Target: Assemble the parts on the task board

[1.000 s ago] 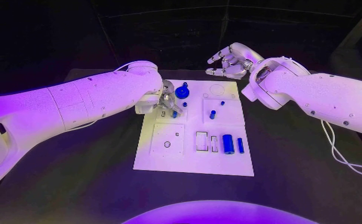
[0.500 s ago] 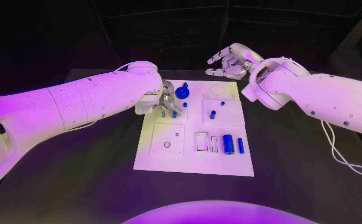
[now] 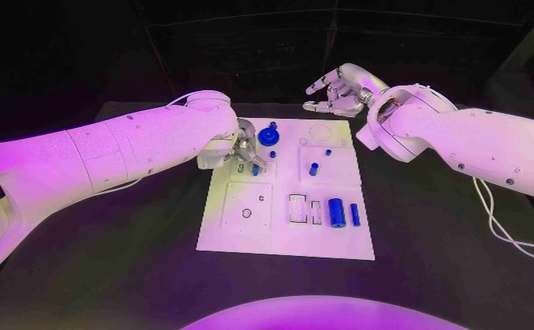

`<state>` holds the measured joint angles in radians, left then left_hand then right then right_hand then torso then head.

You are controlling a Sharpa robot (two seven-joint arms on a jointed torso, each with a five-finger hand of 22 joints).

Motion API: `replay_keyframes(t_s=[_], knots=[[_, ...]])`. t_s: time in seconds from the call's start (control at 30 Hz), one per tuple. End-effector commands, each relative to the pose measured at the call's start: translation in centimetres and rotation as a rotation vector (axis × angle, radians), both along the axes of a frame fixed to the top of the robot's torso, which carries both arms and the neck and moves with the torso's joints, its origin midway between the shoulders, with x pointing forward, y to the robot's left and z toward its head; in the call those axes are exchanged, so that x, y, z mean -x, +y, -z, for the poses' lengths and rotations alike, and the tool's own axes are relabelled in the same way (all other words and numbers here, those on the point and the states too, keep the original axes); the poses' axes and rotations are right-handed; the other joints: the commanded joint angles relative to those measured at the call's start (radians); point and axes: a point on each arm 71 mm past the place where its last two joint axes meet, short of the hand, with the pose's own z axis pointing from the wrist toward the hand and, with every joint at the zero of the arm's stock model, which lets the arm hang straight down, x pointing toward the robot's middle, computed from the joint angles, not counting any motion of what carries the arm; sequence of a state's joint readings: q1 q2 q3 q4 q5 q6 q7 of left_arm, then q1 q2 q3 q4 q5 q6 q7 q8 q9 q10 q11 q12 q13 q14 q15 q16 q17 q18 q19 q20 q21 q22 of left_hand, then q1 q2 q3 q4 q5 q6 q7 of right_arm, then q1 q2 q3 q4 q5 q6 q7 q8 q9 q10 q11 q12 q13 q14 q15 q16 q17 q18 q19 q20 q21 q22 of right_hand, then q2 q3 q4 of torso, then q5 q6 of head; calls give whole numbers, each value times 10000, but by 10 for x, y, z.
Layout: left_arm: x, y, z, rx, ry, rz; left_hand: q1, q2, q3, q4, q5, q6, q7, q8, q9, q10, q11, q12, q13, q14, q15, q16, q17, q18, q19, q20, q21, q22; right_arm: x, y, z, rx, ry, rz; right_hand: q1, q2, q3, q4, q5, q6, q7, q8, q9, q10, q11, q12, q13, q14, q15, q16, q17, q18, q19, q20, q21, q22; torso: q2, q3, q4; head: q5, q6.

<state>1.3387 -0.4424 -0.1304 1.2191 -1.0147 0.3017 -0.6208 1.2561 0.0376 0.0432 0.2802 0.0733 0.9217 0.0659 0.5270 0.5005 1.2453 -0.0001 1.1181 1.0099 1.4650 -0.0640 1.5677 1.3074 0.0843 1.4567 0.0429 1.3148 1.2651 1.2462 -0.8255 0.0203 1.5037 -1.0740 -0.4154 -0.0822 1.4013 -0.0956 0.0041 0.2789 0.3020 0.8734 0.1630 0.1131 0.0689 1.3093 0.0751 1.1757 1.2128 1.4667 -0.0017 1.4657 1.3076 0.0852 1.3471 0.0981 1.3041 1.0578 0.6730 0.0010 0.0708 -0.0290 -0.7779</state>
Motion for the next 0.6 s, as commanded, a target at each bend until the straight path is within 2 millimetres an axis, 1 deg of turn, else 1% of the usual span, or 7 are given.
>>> replay_keyframes(t_s=[0.03, 0.13, 0.27, 0.53, 0.6], knots=[[1, 0, 0, -15, 83, 90, -154, -35, -28, 73, 8, 7, 75, -65, 19, -12, 5, -44, 6, 1058, 6, 31, 2634, -130, -60, 7, 42, 16, 0, 1, -1, -23, -41, -72, -38, 108, -68, 9, -38, 71, -3, 42, 5, -28, -18, -35, -20, 623, -46, -62, 813, 143, -30, 1, -46, -8, 4, 0, -2, 2, -16], [1, 0, 0, -30, 102, 97, -223, -114, -68, 76, 5, 15, 81, -81, 26, -16, 11, -52, 1, 1058, 11, 31, 2634, -128, -62, 13, 36, 17, 0, 1, -1, -21, -40, -72, -41, 109, -71, 10, -39, 71, -3, 43, 5, -28, -18, -35, -21, 623, -46, -62, 813, 143, -30, 1, -46, -8, 2, 1, -4, 6, -22], [1, 1, 0, -44, 110, 91, -253, -144, -85, 79, 3, 19, 83, -87, 28, -18, 14, -55, 0, 1058, 13, 31, 2634, -130, -59, 15, 42, 27, 0, 1, -1, -20, -38, -74, -41, 109, -71, 10, -39, 71, -3, 43, 5, -28, -18, -35, -21, 623, -46, -62, 813, 143, -30, 1, -46, -8, 5, 1, 4, 8, -21], [1, 1, 0, -52, 112, 78, -312, -209, -122, 78, 0, 29, 85, -99, 35, -16, 16, -54, 6, 1058, 17, 31, 2634, -130, -59, 20, 41, 34, -1, 2, -1, -22, -40, -85, -41, 109, -71, 10, -39, 71, -3, 43, 5, -28, -18, -35, -21, 623, -46, -62, 813, 143, -30, 1, -46, -8, 2, 1, -2, 14, -25], [1, 1, 0, -53, 116, 80, -303, -266, -134, 53, 2, 34, 82, -106, 41, -21, 15, -60, 2, 1058, 17, 31, 2634, -130, -60, 22, 38, 35, -1, 2, -1, -21, -40, -84, -41, 109, -71, 10, -39, 71, -3, 43, 5, -28, -18, -35, -21, 623, -46, -62, 813, 143, -30, 1, -46, -8, 4, 4, -5, 13, -33]])
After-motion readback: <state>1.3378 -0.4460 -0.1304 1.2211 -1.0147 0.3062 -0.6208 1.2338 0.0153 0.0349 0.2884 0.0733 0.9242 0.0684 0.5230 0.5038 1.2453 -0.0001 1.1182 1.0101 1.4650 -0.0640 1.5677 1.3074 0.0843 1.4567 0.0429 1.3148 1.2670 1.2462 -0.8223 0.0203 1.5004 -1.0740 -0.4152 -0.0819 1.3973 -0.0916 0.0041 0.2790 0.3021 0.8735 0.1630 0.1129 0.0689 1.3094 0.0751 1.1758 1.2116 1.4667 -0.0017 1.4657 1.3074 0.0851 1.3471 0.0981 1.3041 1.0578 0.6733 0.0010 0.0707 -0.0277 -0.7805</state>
